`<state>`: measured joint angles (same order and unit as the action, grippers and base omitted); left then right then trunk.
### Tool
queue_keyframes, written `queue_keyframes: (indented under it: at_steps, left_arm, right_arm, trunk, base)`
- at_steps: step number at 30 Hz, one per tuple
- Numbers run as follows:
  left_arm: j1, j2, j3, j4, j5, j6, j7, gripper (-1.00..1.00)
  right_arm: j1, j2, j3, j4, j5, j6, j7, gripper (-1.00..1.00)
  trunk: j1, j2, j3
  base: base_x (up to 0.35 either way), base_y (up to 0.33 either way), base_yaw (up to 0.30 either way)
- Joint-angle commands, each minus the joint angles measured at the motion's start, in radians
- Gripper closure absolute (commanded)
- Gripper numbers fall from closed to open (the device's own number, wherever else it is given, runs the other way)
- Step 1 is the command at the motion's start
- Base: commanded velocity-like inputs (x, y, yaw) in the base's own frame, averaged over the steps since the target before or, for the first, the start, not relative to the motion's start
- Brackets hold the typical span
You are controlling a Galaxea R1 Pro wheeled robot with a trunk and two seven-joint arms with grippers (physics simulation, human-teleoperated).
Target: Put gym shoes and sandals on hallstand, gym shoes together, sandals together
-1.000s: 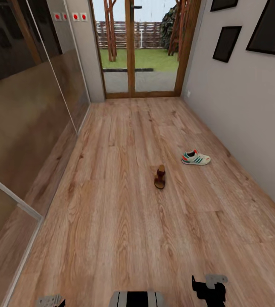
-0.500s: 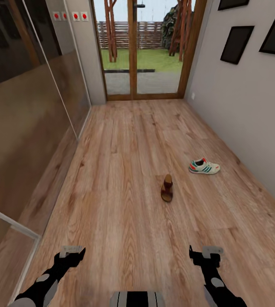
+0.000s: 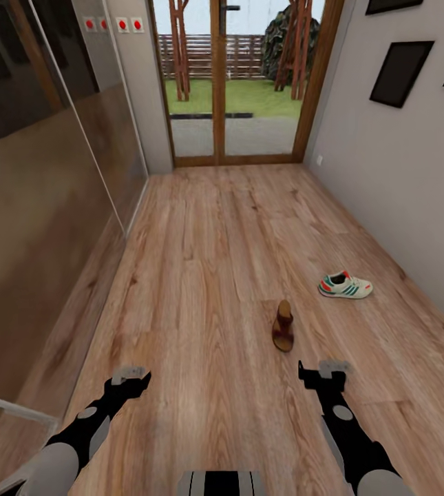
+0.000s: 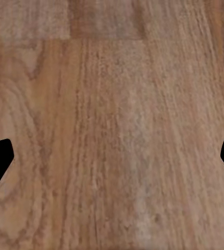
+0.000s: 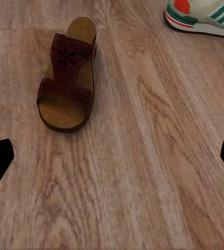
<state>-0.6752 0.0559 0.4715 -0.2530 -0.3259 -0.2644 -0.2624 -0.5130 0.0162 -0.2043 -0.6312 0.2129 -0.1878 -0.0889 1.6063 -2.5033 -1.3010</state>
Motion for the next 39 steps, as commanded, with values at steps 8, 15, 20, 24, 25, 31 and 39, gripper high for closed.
queue_keyframes:
  at_steps: [8, 15, 20, 24, 25, 31, 39]
  left_arm:
    - [-0.003, -0.001, 0.008, 0.001, -0.010, -0.004, -0.006, -1.00]
    - [0.001, -0.002, 0.008, 0.007, -0.009, -0.005, -0.007, -1.00]
    - [0.003, -0.009, 0.008, 0.007, -0.010, -0.007, -0.009, -1.00]
    - [0.005, -0.012, 0.007, 0.004, -0.010, -0.009, -0.009, -1.00]
    - [0.005, -0.012, 0.007, 0.004, -0.010, -0.009, -0.009, -1.00]
    - [0.005, -0.014, 0.007, 0.004, -0.010, -0.009, -0.009, -1.00]
    - [0.005, -0.018, 0.007, 0.003, -0.010, -0.008, -0.009, -1.00]
  right_arm:
    - [-0.002, -0.004, -0.007, -0.015, 0.013, 0.000, 0.081, -1.00]
    - [-0.002, -0.006, -0.006, -0.013, 0.015, 0.000, 0.101, -1.00]
    - [-0.002, -0.006, -0.006, -0.013, 0.014, -0.001, 0.104, -1.00]
    - [-0.002, -0.006, -0.006, -0.013, 0.014, 0.000, 0.104, -1.00]
    - [-0.002, -0.006, -0.006, -0.013, 0.014, 0.000, 0.104, -1.00]
    - [-0.002, -0.006, -0.007, -0.014, 0.014, -0.001, 0.103, -1.00]
    - [-0.002, -0.006, -0.007, -0.014, 0.014, -0.001, 0.101, -1.00]
  trunk:
    - [0.000, 0.000, -0.001]
    - [0.000, 0.000, -0.001]
    - [0.000, 0.000, -0.001]
    - [0.000, 0.000, -0.001]
    - [0.000, 0.000, -0.001]
    - [0.000, 0.000, -0.001]
    - [0.000, 0.000, -0.001]
  base:
    - [0.328, 0.154, 0.000]
    - [0.311, 0.195, 0.000]
    - [0.252, 0.175, 0.000]
    - [0.086, 0.054, 0.000]
    - [0.027, 0.017, 0.000]
    - [0.012, 0.007, 0.000]
    - [0.019, 0.000, 0.000]
